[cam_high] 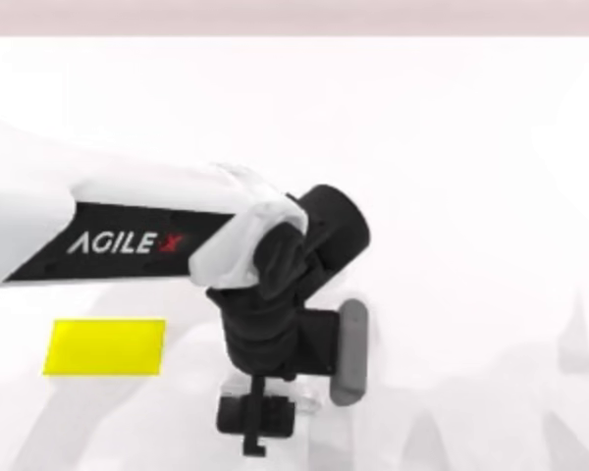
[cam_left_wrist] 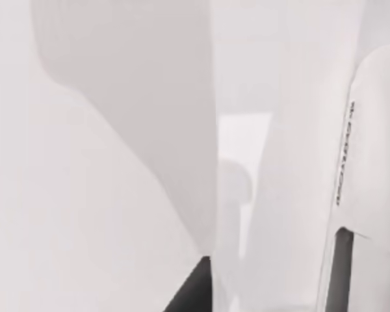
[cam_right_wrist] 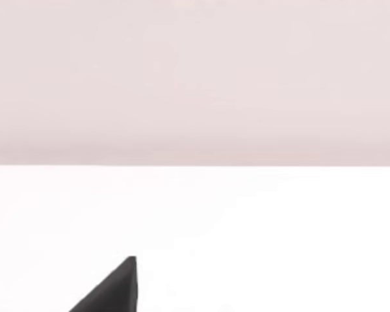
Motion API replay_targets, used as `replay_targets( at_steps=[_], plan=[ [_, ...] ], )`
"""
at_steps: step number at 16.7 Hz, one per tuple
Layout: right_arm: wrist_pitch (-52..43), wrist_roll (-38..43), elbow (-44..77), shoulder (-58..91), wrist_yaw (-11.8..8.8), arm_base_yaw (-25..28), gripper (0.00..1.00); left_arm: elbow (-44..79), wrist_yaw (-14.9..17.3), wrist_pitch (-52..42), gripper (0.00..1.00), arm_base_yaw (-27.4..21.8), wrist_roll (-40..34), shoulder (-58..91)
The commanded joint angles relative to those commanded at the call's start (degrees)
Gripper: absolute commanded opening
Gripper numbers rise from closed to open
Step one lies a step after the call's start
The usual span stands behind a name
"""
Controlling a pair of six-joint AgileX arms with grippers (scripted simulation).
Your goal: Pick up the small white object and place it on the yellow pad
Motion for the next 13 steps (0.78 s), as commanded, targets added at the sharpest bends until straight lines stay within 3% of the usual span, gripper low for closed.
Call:
replay_targets(
  at_steps=[6, 13],
  plan=[
    [0.0, 0.0, 0.0, 0.0, 0.0, 0.0, 1.0, 0.0, 0.0, 0.0, 0.02, 0.0, 0.0, 0.0],
    [0.0, 0.0, 0.0, 0.0, 0.0, 0.0, 1.0, 0.0, 0.0, 0.0, 0.0, 0.0, 0.0, 0.0]
  ],
)
